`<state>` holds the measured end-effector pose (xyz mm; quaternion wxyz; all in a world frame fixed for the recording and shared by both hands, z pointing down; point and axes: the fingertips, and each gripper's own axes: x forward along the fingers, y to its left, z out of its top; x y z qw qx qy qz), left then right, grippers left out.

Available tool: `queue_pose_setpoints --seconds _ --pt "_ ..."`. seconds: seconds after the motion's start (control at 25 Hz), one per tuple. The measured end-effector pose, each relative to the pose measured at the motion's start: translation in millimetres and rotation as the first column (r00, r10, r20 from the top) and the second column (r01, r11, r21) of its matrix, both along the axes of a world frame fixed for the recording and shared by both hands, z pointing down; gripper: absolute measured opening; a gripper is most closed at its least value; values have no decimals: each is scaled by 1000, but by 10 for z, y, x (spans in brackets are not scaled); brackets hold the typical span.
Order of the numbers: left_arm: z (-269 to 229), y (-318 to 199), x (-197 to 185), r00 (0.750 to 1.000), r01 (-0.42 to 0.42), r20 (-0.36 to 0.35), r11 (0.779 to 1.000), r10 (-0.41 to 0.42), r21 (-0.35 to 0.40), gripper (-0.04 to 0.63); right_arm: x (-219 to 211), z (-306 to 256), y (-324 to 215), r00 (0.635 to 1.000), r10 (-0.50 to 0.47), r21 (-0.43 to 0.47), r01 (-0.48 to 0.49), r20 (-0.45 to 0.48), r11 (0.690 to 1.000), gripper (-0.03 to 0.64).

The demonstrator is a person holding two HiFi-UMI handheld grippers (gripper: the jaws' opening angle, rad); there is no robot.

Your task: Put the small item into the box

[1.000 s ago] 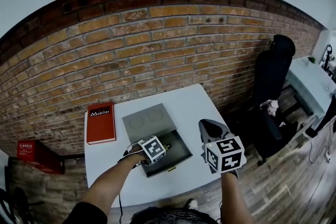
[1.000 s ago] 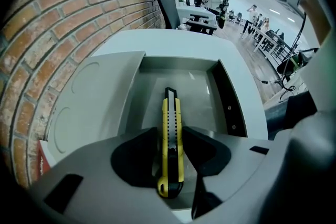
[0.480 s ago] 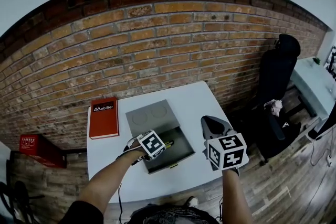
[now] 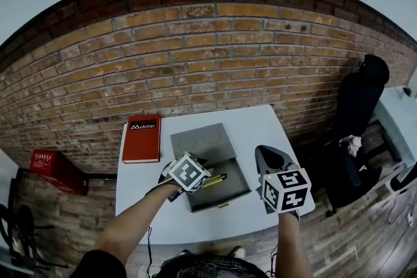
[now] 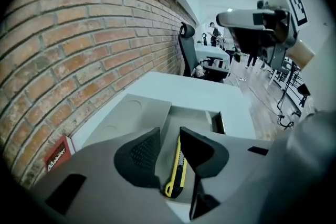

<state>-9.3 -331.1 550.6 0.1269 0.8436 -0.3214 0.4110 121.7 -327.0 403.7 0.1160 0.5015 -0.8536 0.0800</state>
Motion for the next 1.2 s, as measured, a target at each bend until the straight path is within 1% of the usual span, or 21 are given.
queue_pose_setpoints --seconds 0.16,0.28,0.4,0.52,0.64,0.72,0.84,0.88,1.0,1.04,1.12,1.2 --pt "-247 -78 -147 994 84 -74 995 -79 63 122 -81 -16 -13 1000 -23 2 23 3 1000 21" --pt "-440 -107 -295 984 147 -120 983 -134 107 112 -143 -36 -19 999 -39 8 39 7 999 21" --pt "-630 -127 -467 968 216 -162 965 -192 150 104 -215 -69 -28 998 -55 14 55 13 998 21" --pt "-805 -121 -626 950 285 -192 938 -247 200 96 -279 -101 -32 997 -76 19 75 17 997 21" --pt "-1006 -90 -787 919 362 -252 900 -302 243 87 -337 -142 -31 996 -91 28 91 18 996 21" --pt "-1150 -58 -916 894 418 -293 865 -339 276 80 -367 -167 -30 995 -97 33 96 18 995 21" --pt "-1308 1 -1114 858 494 -329 809 -394 319 75 -377 -210 -32 995 -98 44 96 24 994 21" --pt "-1345 24 -1179 843 520 -343 791 -414 324 75 -374 -225 -30 995 -97 48 96 26 994 21" --pt "-1456 108 -1362 787 598 -406 736 -464 317 72 -352 -270 -27 995 -93 58 91 28 994 21" --pt "-1487 143 -1411 773 616 -419 720 -476 319 71 -342 -285 -26 995 -91 61 89 29 994 21" --pt "-1522 227 -1488 758 639 -425 694 -494 332 68 -327 -308 -20 996 -89 63 87 30 994 21" --pt "-1534 312 -1532 754 648 -418 676 -506 350 66 -323 -324 -8 996 -89 64 87 28 994 20"
